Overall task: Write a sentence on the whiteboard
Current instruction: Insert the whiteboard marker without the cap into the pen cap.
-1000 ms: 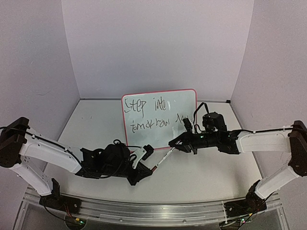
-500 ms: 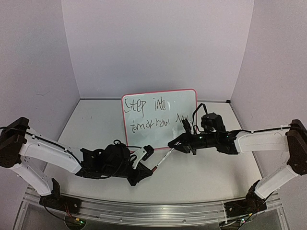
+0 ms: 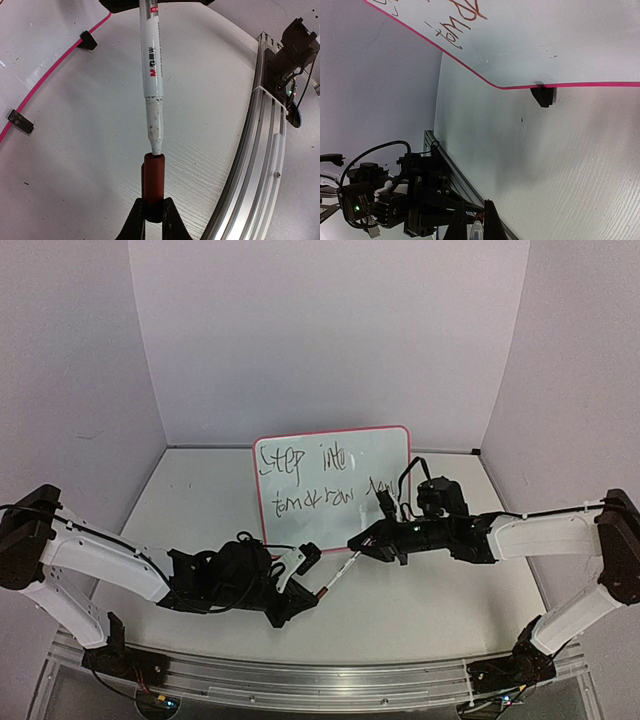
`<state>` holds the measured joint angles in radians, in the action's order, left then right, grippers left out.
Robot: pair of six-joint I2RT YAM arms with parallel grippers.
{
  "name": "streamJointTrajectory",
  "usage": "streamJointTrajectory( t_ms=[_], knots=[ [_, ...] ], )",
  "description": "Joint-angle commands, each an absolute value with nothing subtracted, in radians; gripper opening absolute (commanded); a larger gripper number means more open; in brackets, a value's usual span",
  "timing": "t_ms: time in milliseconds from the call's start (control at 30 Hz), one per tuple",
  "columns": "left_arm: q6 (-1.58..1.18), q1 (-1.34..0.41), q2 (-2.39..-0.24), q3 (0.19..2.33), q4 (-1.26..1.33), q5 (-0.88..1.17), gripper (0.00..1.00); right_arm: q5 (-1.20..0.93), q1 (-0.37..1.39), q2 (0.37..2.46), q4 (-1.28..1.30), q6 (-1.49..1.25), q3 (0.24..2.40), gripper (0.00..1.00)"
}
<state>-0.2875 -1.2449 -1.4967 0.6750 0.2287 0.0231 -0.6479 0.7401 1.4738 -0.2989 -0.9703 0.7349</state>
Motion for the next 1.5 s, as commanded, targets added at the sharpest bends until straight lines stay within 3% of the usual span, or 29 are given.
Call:
streamJointTrajectory(
  t_ms=[0,800,1467],
  knots=[
    [-0.282,-1.250,-1.466,0.723,0.253,0.010,0.00,-0.657,0.751,1.492,-0.344,-0.973,0.766,0.00],
    [-0.272,-1.248,-1.501,0.792,0.361,-0.144,0.00,-0.676,0.819,1.558,-0.364,-0.953,0.810,0.00],
    [-0.286,-1.189,-1.505,0.815,0.463,-0.099,0.00,-0.675,0.873,1.611,-0.356,-0.948,0.825,0.00]
  ],
)
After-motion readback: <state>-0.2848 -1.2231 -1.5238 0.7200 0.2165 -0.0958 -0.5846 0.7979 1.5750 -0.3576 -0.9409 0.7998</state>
